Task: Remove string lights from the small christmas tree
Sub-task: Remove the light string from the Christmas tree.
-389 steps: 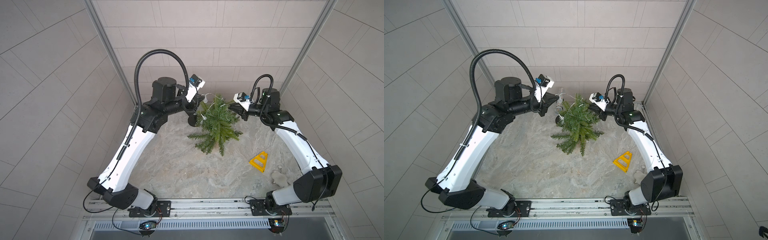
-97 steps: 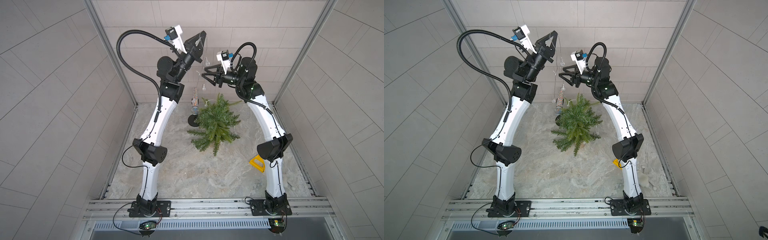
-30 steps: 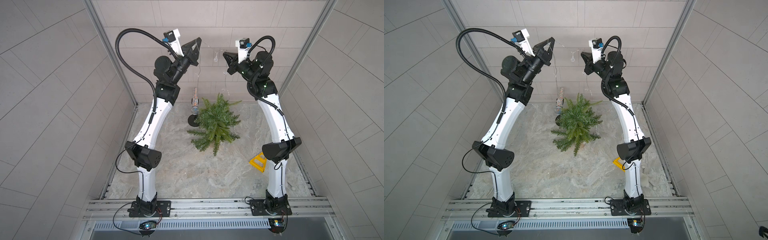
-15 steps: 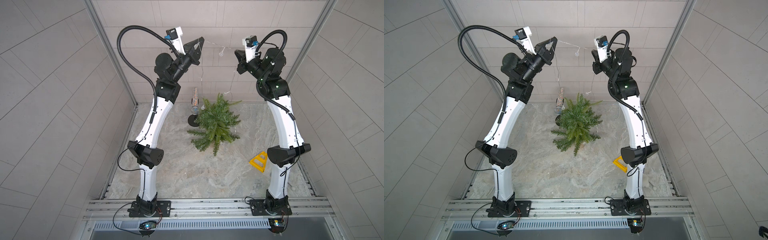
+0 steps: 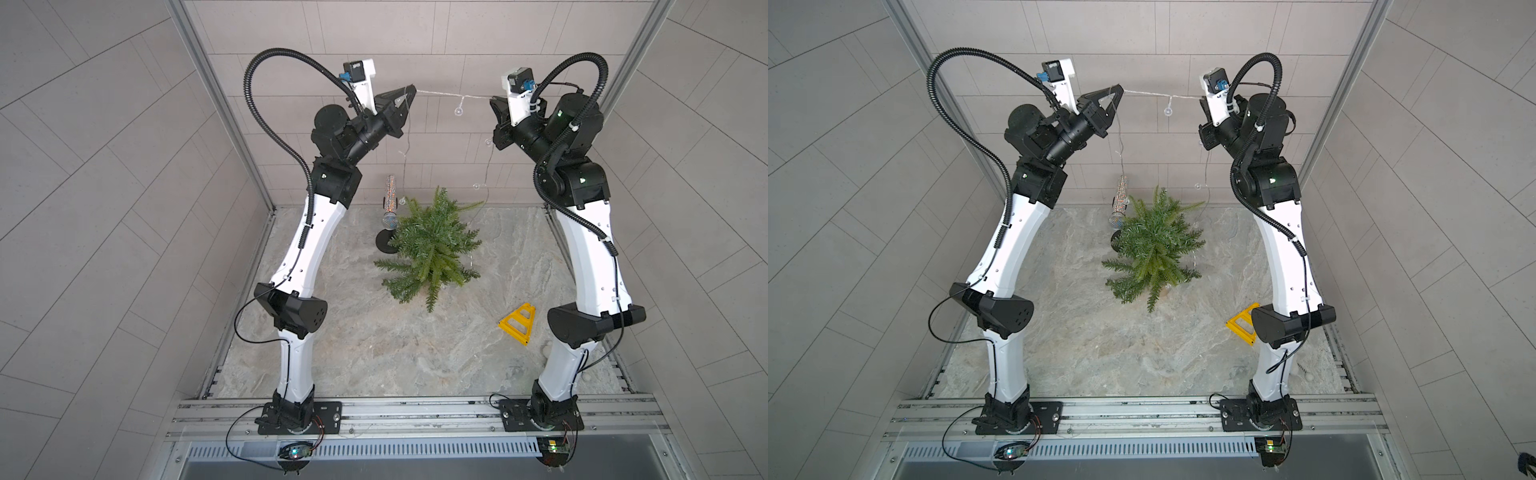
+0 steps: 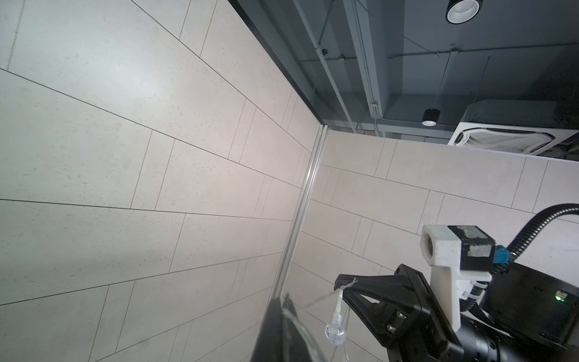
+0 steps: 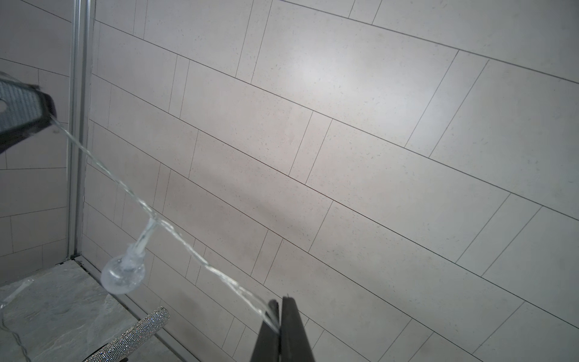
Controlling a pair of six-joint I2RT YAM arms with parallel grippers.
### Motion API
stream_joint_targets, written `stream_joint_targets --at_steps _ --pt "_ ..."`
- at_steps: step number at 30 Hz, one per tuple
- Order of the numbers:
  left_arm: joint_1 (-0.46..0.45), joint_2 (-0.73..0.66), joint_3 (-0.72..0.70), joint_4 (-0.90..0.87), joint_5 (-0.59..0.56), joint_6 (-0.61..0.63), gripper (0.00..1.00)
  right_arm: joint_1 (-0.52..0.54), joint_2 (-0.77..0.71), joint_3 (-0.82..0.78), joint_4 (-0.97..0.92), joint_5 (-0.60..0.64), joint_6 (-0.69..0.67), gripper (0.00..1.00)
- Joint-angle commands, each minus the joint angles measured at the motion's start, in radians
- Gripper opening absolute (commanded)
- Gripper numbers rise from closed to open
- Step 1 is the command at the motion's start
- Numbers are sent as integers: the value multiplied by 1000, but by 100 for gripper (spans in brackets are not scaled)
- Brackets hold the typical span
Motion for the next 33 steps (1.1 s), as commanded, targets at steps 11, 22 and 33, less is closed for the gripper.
stream_joint_targets --at_steps 11,22,33 --pt "12 -110 16 -51 -1 64 0 -27 -106 -35 -59 97 -35 0" --pt "14 -139 17 -103 3 80 0 -27 -153 -43 -96 180 -93 0" --pt "14 -174 -17 -125 33 87 0 -27 -277 -113 -150 120 -74 0"
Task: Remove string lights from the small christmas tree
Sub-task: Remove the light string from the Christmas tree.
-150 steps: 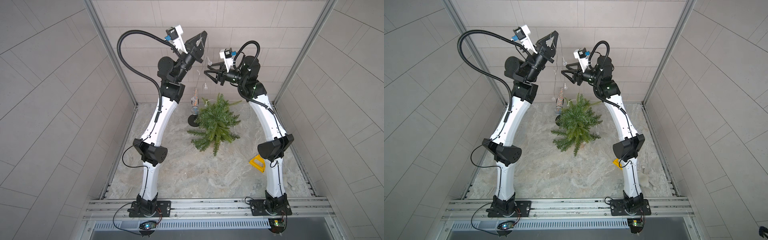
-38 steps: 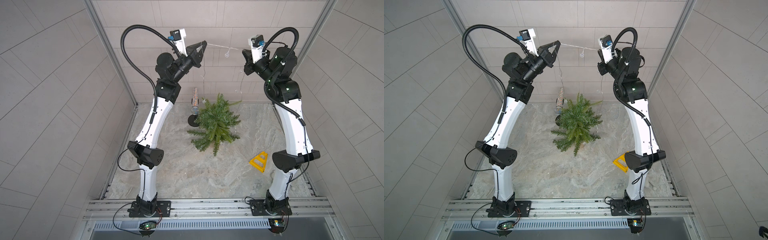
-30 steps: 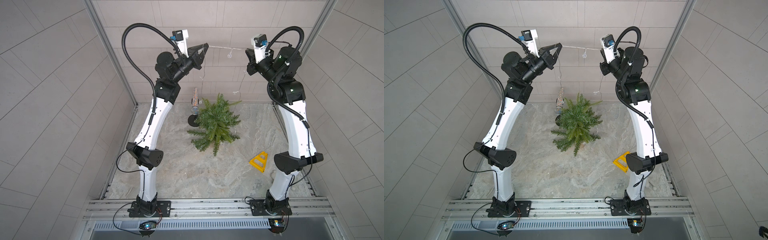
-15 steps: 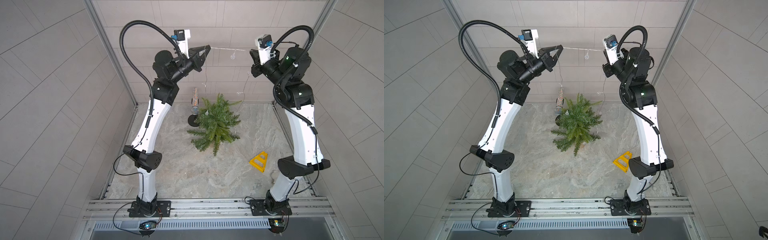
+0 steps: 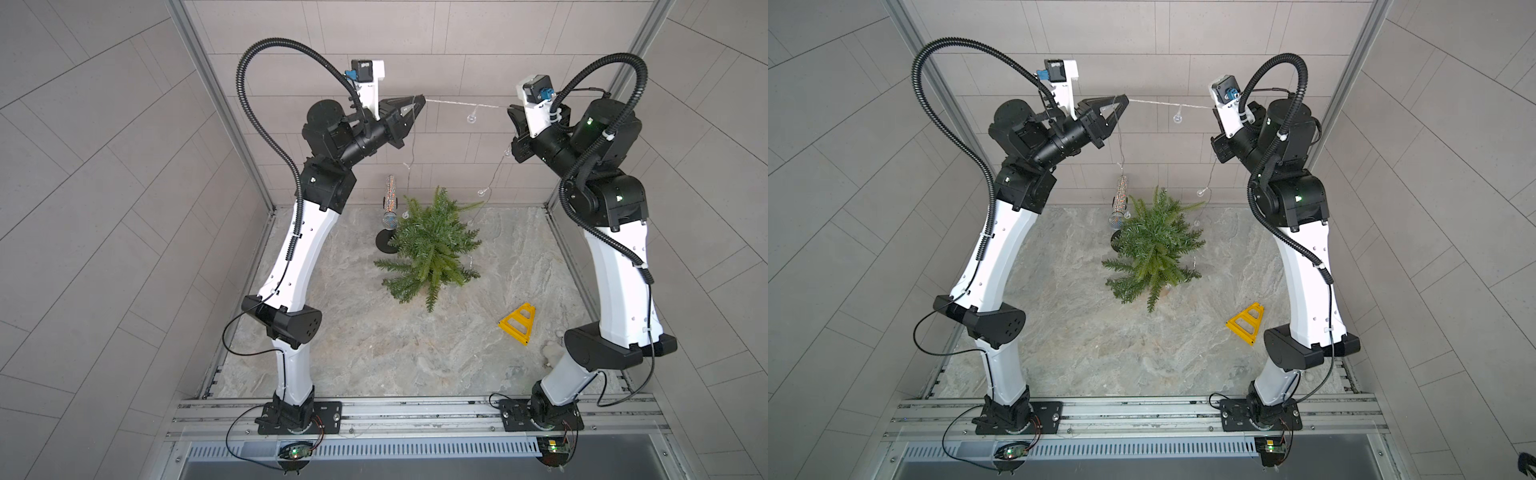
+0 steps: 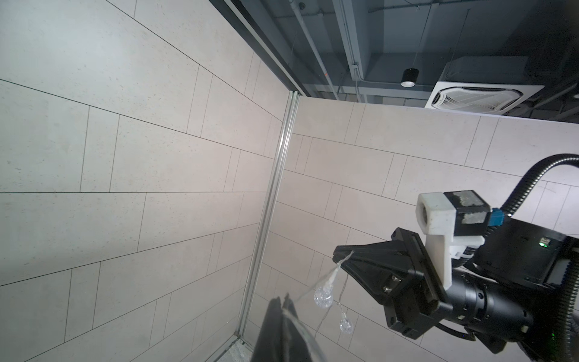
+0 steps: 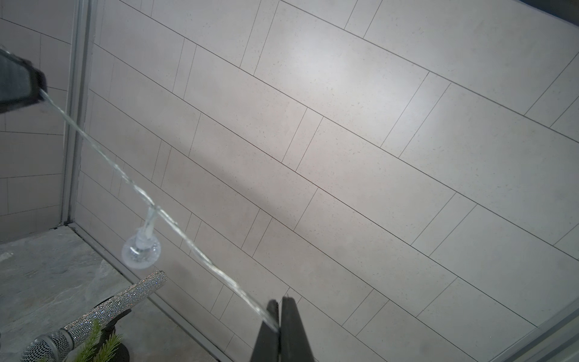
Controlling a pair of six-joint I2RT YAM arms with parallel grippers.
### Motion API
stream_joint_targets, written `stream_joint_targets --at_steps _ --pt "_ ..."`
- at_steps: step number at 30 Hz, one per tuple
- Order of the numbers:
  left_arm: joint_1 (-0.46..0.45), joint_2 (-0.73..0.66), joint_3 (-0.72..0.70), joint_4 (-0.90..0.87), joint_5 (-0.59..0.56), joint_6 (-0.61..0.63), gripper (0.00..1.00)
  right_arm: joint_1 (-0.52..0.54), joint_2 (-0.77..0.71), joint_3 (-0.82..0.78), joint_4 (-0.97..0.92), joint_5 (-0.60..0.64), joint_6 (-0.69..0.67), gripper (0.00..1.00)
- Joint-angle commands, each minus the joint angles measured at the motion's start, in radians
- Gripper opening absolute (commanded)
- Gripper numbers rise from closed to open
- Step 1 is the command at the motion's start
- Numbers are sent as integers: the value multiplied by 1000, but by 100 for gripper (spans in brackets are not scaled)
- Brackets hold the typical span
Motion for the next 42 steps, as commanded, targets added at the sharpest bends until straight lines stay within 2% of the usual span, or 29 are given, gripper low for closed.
stream_joint_targets --at_steps 1,7,10,17,22,27,29,32,38,42 --pt "40 -75 0 45 -60 15 0 -34 -98 -19 -17 60 27 0" --pt "-7 -112 -10 49 20 -12 0 -30 -194 -88 -43 19 45 0" --pt "-39 -165 -59 49 32 -9 0 -30 -247 -127 -44 22 50 0" --pt "-128 -327 -269 48 18 2 0 -30 -359 -246 -35 19 57 0" --pt "-175 -431 -385 -35 9 21 9 -30 -390 -283 -26 -10 76 0" --pt "-206 -566 -585 -96 -5 22 10 -30 -402 -308 -9 -81 113 0" --pt "-243 -623 -665 -103 -12 11 10 -30 -412 -332 14 -92 122 0" --pt "-309 -704 -783 -102 -13 36 17 -30 -432 -372 62 -126 142 0" --pt "-313 -794 -954 -171 -103 107 24 -30 -439 -392 88 -255 197 0" --pt "-313 -825 -1006 -281 -239 205 25 -30 -441 -390 139 -326 259 0"
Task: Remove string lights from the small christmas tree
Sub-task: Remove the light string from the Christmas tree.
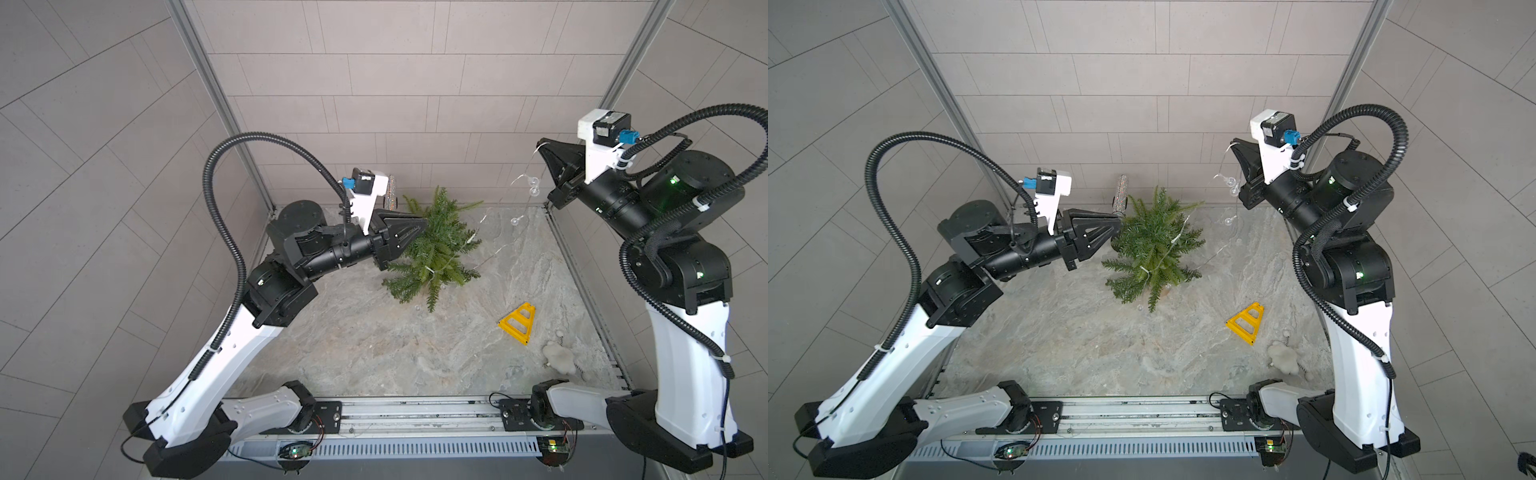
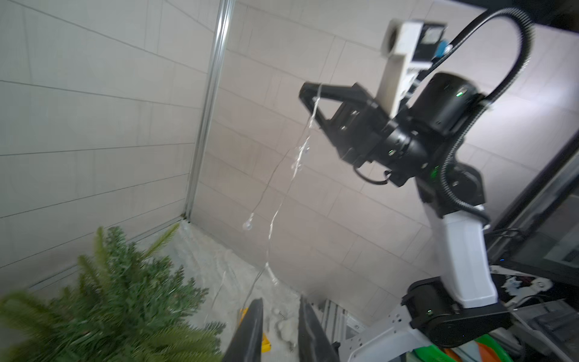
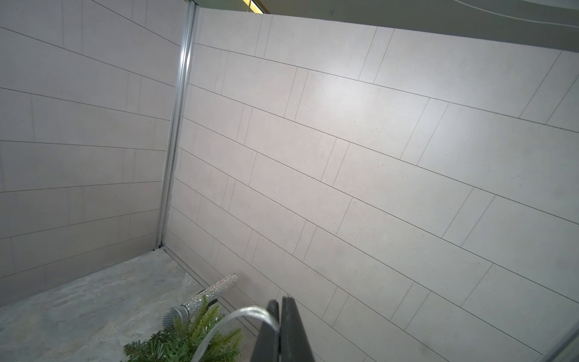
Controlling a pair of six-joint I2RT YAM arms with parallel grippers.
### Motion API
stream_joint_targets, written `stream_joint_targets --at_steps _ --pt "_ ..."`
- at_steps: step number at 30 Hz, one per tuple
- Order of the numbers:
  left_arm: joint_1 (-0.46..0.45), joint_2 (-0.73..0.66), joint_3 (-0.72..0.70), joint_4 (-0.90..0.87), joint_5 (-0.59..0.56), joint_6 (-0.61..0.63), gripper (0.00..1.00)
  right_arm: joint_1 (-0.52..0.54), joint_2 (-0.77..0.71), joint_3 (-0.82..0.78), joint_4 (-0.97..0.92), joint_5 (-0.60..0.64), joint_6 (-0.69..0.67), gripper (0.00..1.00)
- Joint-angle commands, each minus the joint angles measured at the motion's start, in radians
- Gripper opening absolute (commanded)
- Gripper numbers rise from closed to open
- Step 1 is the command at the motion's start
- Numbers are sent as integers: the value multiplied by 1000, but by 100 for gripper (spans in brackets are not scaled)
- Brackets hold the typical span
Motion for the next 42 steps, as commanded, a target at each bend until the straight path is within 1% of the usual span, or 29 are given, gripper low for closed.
stream_joint_targets --at_steps 1,4,7,11,13,17,22,25,28,36,39,42 --pt "2 -29 -37 -101 -137 112 26 -2 -19 20 84 -109 78 0" --pt "2 -42 -84 -143 -181 152 27 -2 -29 14 109 -151 106 0" --pt "4 -57 -124 -181 -214 179 31 -2 -44 1 122 -177 117 0" --pt "17 -87 -161 -228 -289 199 31 -2 -53 -2 137 -209 126 0" --pt "37 -106 -182 -240 -307 200 31 -2 -58 -2 149 -241 136 0" --pt "96 -118 -209 -257 -288 187 32 -2 -83 -27 175 -287 150 0" --pt "160 -121 -228 -245 -228 159 32 -4 -135 -66 193 -334 171 0" --pt "173 -115 -233 -229 -212 148 35 -4 -167 -98 195 -341 184 0" --pt "176 -112 -247 -194 -188 132 38 -4 -207 -169 217 -343 204 0" --pt "194 -101 -249 -186 -164 128 41 -4 -309 -346 324 -387 318 0" --pt "208 -103 -253 -189 -161 129 42 -4 -347 -410 323 -395 343 0" --pt "222 -103 -262 -188 -144 128 43 -4 -380 -412 285 -405 356 0"
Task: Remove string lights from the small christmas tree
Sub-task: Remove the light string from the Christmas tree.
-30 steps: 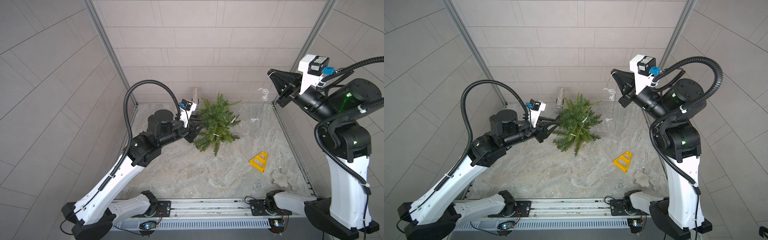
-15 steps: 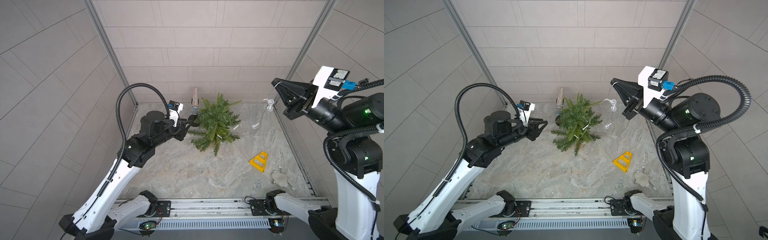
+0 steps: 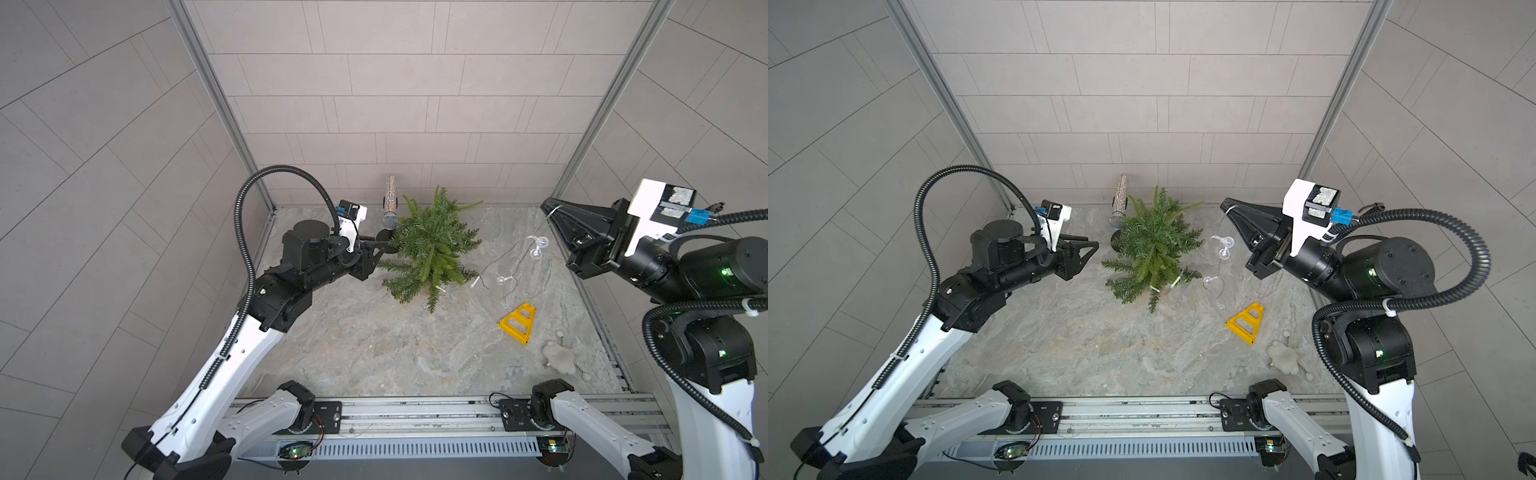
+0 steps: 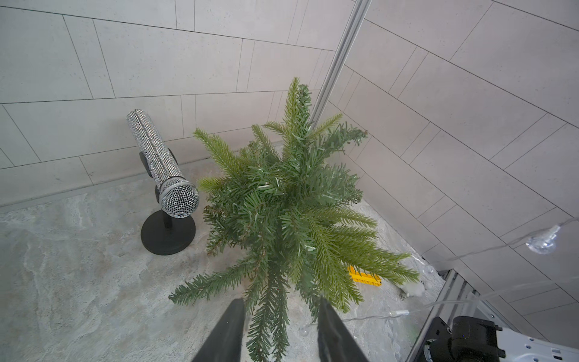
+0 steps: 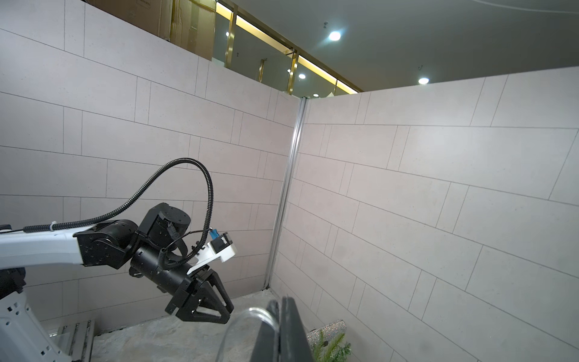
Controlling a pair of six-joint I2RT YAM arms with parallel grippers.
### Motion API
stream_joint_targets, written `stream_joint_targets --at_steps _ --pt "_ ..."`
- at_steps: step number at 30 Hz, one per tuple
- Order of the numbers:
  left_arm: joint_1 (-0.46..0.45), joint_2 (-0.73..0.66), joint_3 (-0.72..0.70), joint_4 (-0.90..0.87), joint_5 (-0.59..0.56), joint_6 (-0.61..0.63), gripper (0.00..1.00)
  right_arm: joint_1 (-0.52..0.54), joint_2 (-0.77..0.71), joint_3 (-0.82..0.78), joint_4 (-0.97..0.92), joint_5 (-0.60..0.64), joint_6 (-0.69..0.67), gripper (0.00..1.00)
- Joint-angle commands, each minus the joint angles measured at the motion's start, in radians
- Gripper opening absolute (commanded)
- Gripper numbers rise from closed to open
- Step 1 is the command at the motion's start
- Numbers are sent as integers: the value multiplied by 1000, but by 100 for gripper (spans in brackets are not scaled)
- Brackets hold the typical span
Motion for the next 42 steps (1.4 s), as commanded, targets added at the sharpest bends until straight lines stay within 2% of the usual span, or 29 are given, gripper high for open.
stream_joint_targets --at_steps 1,9,15,18,22,24,27,28,35,37,39,42 --pt "15 -3 -18 20 24 -1 43 -4 -47 11 9 -32 47 0" --pt "39 -5 -32 40 49 -7 45 -4 -66 21 -122 -31 -3 0" --pt "57 -16 -39 17 61 1 46 -4 -57 23 -119 -2 1 0" --pt "65 -17 -44 14 64 7 46 -4 -13 83 -74 -35 61 0" --pt "65 -16 -58 43 83 -7 47 -4 56 78 119 -142 232 0" --pt "65 -16 -59 55 162 7 49 -4 91 71 142 -170 251 0" --pt "55 -16 -53 77 424 58 54 -4 120 55 158 -185 250 0" --pt "45 -18 -51 77 468 72 55 -4 129 53 172 -199 259 0" --pt "-29 -24 -49 126 640 127 70 -4 140 41 203 -206 276 0" --pt "-92 -7 -41 144 606 148 72 -4 139 42 198 -204 272 0" --pt "-169 28 -27 141 517 181 72 -4 138 45 196 -201 273 0" --pt "-217 90 -7 139 417 198 72 -4 138 48 196 -203 275 0"
